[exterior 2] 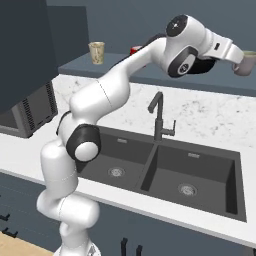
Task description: Gather all objects into one cabinet and sort the glasses and bowls to opposite sides.
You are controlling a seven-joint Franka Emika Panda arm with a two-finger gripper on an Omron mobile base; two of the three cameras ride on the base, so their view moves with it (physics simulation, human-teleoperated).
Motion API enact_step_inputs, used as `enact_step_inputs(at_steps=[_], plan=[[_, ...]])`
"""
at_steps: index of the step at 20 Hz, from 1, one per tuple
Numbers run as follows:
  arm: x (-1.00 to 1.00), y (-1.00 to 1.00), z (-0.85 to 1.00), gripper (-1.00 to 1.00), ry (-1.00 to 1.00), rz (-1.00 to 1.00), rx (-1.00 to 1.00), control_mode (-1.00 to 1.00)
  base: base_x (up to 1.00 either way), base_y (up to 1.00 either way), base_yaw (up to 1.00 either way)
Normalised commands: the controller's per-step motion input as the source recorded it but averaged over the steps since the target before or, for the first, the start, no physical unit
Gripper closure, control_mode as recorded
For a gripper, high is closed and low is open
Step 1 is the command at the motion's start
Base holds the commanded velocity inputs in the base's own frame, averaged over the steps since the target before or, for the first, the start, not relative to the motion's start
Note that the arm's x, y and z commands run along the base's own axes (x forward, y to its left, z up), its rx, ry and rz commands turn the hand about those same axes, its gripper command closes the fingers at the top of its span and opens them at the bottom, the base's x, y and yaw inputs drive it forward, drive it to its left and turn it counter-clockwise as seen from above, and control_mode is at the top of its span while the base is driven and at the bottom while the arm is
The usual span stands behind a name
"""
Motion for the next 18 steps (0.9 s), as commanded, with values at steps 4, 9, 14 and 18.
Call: enact_step_inputs(at_steps=[4, 9, 14, 18], plan=[[0.0, 0.0, 0.0, -1.0, 0.0, 0.0, 0.0, -1.0, 0.0, 0.0, 0.0], [0.28, 0.0, 0.0, -1.0, 0.0, 0.0, 0.0, -1.0, 0.0, 0.0, 0.0], [0.53, 0.0, -0.04, -1.0, 0.0, 0.0, 0.0, -1.0, 0.0, 0.0, 0.0], [0.14, -0.05, 0.0, -1.0, 0.0, 0.0, 0.0, -1.0, 0.0, 0.0, 0.0]])
